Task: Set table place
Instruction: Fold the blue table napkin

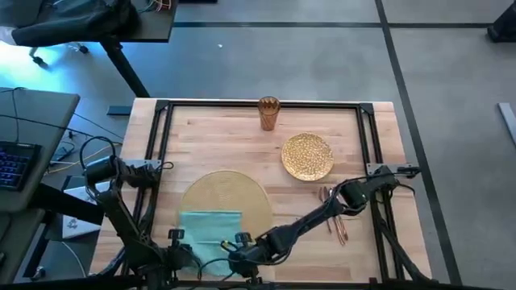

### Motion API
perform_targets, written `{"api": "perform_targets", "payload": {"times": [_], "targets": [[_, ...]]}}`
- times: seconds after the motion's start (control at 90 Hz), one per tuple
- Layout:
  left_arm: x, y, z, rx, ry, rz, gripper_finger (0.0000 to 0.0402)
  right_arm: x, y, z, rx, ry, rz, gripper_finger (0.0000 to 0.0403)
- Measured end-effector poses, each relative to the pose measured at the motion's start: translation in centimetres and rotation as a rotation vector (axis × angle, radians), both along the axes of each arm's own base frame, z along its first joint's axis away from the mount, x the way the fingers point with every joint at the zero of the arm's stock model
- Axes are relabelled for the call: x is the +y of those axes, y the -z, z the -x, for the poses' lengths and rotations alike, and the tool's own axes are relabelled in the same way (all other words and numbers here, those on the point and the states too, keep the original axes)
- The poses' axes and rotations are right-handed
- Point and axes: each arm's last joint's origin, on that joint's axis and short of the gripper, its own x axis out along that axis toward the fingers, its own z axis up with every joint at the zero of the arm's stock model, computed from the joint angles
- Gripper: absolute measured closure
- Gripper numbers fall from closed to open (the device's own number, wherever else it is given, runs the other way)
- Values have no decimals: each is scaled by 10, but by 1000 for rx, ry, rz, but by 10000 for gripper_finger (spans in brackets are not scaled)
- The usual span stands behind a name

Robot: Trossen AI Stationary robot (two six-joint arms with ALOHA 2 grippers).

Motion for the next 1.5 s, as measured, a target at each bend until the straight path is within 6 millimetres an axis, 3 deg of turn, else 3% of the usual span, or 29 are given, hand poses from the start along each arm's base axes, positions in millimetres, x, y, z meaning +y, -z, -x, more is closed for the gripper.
{"api": "perform_targets", "payload": {"times": [0.156,0.311,0.578,0.911,1.1,1.244,1.5], "targets": [[-1,0,0,16,3,12,401,19,10,7,-109,-157,63,262],[0,0,0,15,-5,17,401,25,23,4,-182,-125,118,285],[1,0,-2,20,-58,32,401,20,26,-2,-228,-52,151,290],[15,3,-11,35,-109,-38,401,9,33,-9,-201,-122,151,282],[17,4,-10,45,-110,-44,401,-1,37,-13,-158,-31,157,327],[19,-7,-8,43,-88,-11,401,-11,44,-15,-116,-31,187,393],[28,-40,-2,3,-47,62,381,-12,39,-16,-95,-19,172,401]]}}
